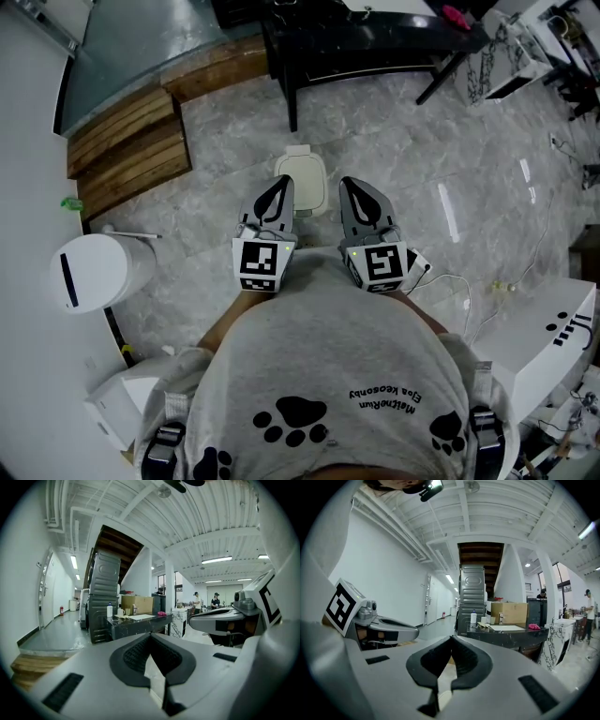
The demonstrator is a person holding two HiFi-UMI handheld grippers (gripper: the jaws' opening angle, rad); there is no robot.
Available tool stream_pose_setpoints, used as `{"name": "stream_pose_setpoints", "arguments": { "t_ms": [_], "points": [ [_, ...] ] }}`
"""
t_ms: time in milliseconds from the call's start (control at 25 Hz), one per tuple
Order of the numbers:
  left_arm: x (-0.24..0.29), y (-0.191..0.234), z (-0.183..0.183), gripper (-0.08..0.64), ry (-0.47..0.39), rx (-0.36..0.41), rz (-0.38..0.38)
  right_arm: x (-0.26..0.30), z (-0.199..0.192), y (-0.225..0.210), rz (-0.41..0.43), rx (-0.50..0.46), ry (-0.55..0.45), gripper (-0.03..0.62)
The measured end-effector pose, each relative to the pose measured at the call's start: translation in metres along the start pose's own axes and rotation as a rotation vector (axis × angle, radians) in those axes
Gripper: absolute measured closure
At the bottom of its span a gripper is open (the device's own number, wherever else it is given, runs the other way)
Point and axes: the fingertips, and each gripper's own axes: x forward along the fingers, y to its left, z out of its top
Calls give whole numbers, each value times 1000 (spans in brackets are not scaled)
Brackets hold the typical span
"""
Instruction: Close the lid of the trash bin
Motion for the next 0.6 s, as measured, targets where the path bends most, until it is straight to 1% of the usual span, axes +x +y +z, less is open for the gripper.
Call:
{"name": "stream_pose_setpoints", "arguments": {
  "t_ms": [160, 360, 600],
  "points": [
    [10, 0, -1, 541, 14, -24, -3, 6, 0, -10, 0, 9, 5, 561],
    [9, -2, -2, 541, 12, -16, -3, 6, -1, -9, 12, 2, 0, 561],
    [15, -7, -2, 541, 5, -14, -6, 7, -8, -17, 18, 20, 19, 561]
  ]
}}
